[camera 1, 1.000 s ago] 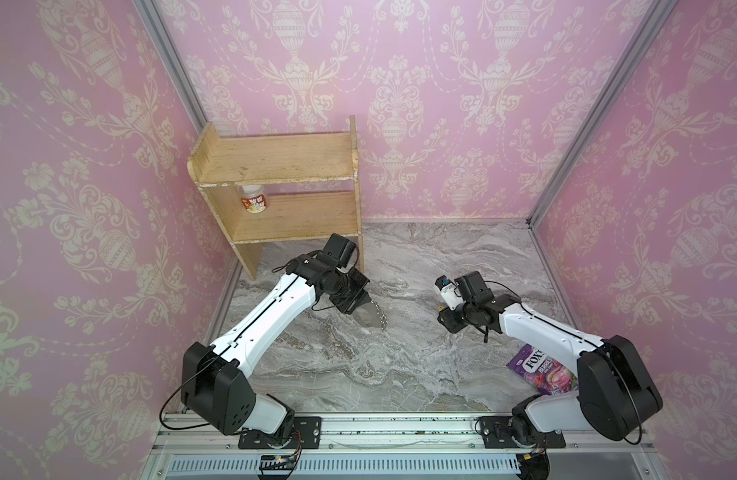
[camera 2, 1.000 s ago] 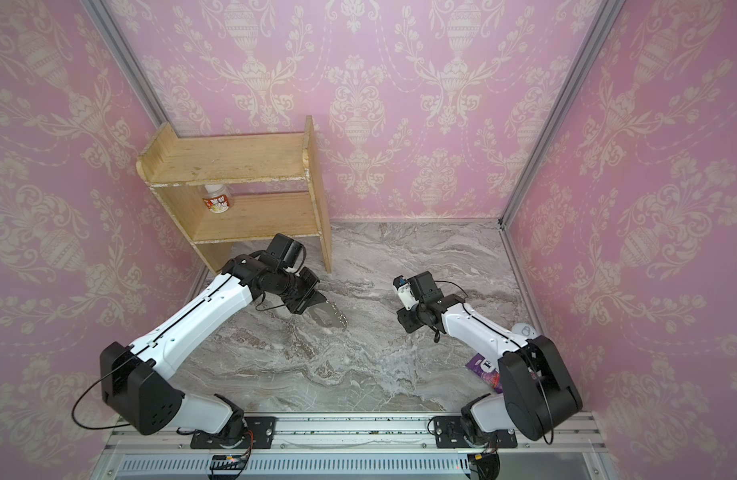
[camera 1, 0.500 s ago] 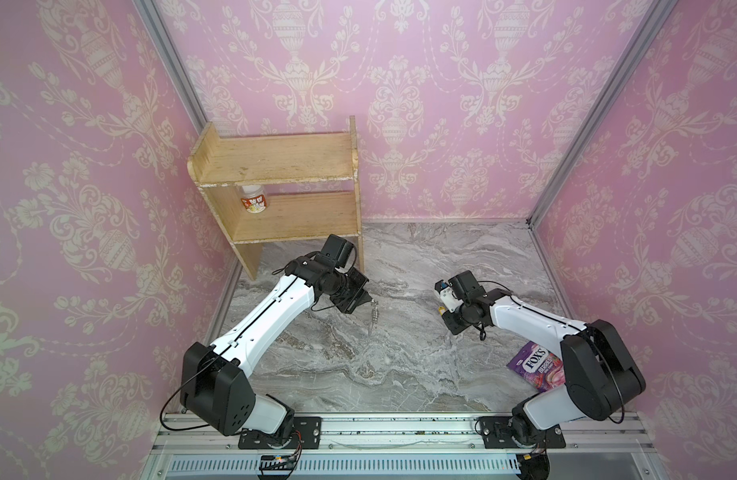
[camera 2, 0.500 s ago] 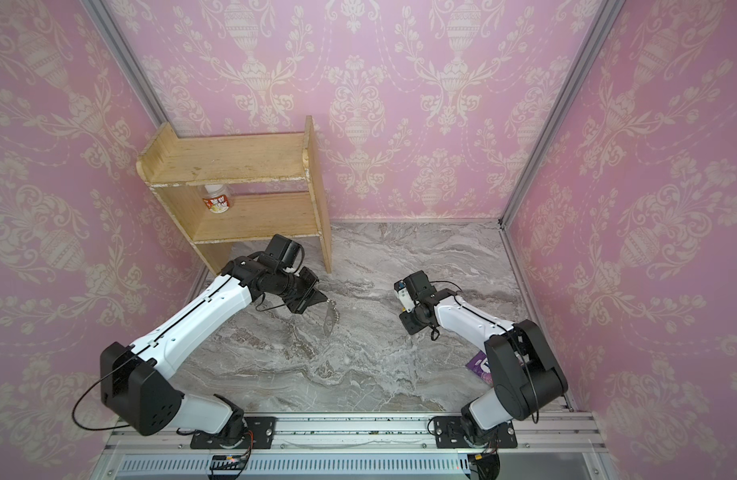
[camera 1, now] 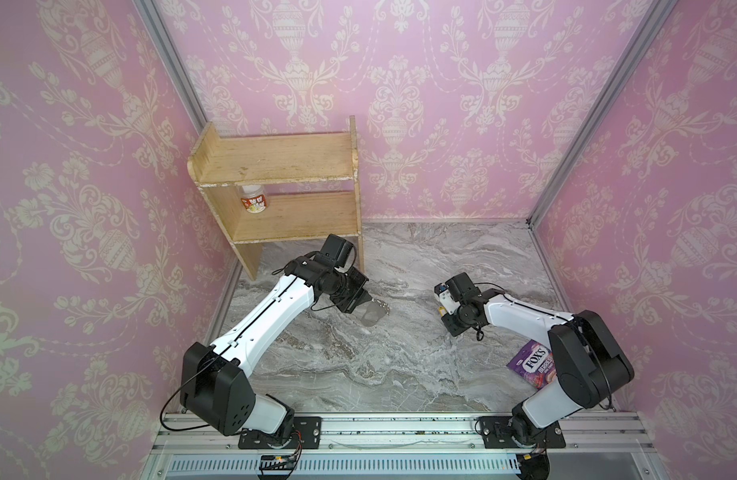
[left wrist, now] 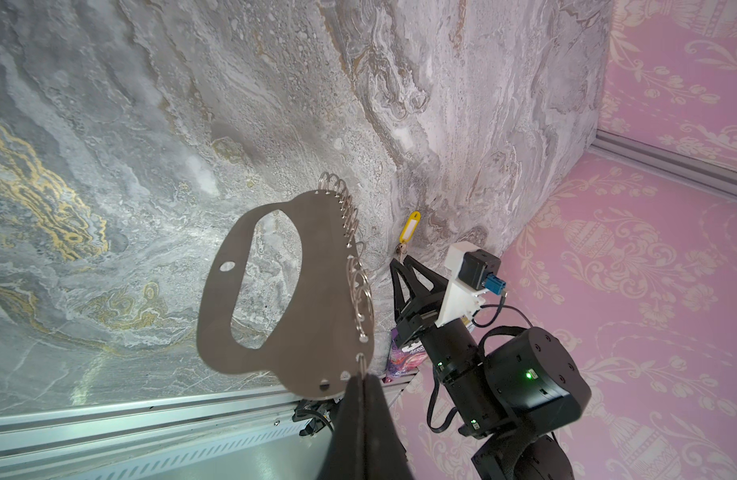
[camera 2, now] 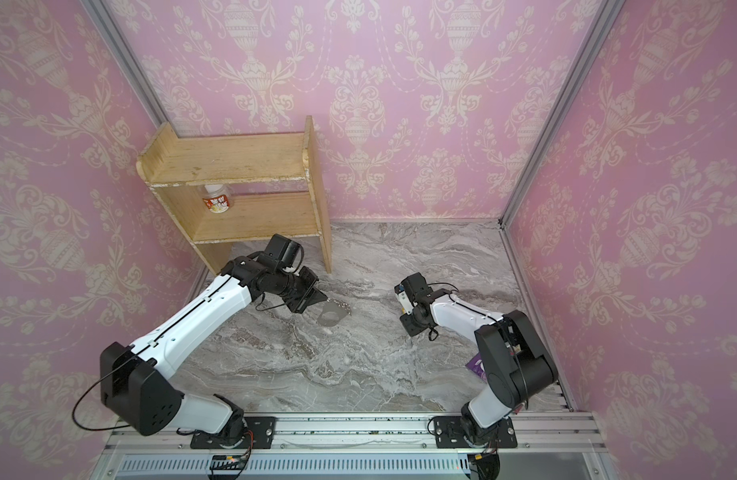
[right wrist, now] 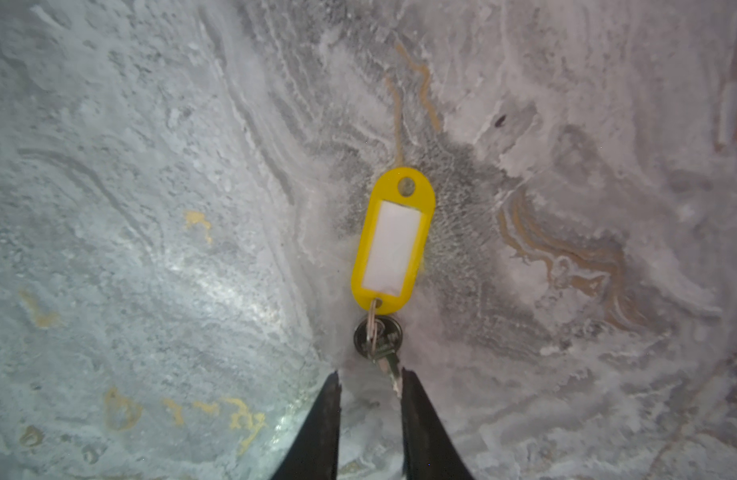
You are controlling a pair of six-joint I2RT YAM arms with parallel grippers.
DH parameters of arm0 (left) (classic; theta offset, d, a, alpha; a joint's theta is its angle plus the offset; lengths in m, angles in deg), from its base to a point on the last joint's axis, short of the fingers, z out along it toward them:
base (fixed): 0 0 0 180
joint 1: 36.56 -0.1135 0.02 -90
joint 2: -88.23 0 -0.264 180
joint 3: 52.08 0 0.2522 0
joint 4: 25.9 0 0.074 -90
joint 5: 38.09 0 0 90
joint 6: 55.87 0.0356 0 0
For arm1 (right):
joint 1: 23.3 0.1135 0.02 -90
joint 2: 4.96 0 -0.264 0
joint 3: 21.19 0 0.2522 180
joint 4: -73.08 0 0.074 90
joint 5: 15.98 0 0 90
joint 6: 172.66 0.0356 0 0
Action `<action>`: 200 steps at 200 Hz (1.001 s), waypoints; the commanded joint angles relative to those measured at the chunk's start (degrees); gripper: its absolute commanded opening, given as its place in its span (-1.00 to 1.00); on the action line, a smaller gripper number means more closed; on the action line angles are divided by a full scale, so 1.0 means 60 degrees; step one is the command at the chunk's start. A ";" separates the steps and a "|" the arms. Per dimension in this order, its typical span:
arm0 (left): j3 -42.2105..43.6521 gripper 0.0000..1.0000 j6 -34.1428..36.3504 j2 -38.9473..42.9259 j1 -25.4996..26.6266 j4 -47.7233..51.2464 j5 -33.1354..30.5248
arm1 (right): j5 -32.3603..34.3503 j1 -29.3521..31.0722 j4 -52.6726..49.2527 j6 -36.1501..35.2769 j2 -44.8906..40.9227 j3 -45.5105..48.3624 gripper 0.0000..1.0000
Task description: Put the keys on the keyring
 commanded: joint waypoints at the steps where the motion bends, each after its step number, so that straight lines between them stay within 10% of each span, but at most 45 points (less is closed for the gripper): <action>1: 0.0126 -1.00 -0.0088 0.0192 -0.0074 -0.0072 0.0160 | -0.0200 -0.0057 0.0212 -0.0099 0.0137 -0.0071 -0.37; 51: 0.0055 -1.00 -0.0084 0.0206 -0.0088 -0.0051 0.0131 | -0.0391 -0.0184 -0.0180 -0.0088 0.0565 -0.0757 0.03; 200: 0.0068 -1.00 -0.0092 0.0467 -0.0088 0.0098 -0.0011 | -0.3425 -0.0110 -0.2369 0.0941 0.0768 -0.1703 0.18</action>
